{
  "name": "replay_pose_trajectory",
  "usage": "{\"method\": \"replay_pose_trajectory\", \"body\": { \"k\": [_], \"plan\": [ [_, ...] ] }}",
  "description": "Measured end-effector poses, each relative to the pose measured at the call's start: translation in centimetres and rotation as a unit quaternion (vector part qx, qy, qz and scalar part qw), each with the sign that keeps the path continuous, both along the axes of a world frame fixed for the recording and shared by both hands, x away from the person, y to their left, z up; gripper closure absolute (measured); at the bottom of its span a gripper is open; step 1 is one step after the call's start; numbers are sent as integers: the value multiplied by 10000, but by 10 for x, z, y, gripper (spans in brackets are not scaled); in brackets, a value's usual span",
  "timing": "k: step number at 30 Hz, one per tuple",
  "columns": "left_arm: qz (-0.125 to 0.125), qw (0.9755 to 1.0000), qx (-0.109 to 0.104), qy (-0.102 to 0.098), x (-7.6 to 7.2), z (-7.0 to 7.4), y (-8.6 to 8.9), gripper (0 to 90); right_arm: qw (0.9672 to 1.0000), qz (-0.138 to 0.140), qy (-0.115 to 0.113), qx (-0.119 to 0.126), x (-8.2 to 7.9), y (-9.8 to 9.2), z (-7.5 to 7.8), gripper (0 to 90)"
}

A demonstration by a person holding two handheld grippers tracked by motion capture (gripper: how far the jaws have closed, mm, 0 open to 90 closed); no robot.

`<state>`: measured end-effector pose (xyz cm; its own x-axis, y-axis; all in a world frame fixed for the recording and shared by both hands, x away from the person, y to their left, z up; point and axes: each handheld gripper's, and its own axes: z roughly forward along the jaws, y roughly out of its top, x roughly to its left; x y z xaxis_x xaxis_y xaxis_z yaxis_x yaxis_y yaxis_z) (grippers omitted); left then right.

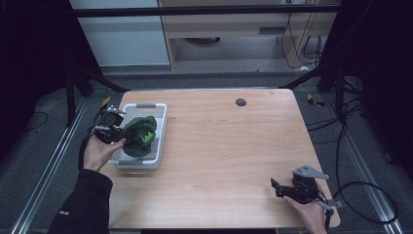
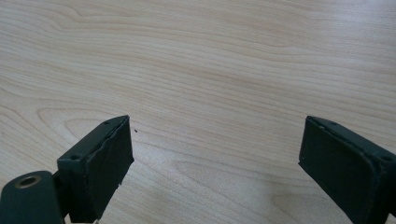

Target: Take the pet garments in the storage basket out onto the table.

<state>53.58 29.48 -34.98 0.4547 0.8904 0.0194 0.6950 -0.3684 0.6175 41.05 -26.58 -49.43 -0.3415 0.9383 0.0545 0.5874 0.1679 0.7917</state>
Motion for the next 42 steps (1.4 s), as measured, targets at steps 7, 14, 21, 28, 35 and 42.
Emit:
{"method": "replay_pose_trajectory", "body": {
  "k": [7, 14, 21, 28, 35, 42],
  "plan": [
    [10, 10000, -37, -63, -5, 10, 7, 766, 10000, -6, -18, -12, 0, 0, 0, 96],
    [-56, 9999, -46, -108, -10, 21, 6, 766, 10000, 3, -28, -1, 0, 0, 0, 96],
    [-214, 9997, -43, -146, -15, 31, 2, 766, 10000, 2, -14, 33, -1, 1, 1, 96],
    [-344, 9992, 48, -209, -19, 44, -5, 765, 10000, 18, -55, 33, -1, 1, 2, 96],
    [-507, 9984, 77, -246, -25, 54, -13, 765, 9999, 18, -116, -14, -1, 0, 2, 96],
    [-620, 9976, 76, -294, -31, 61, -18, 765, 9999, 13, -156, -32, -1, 0, 2, 93]
  ]
}}
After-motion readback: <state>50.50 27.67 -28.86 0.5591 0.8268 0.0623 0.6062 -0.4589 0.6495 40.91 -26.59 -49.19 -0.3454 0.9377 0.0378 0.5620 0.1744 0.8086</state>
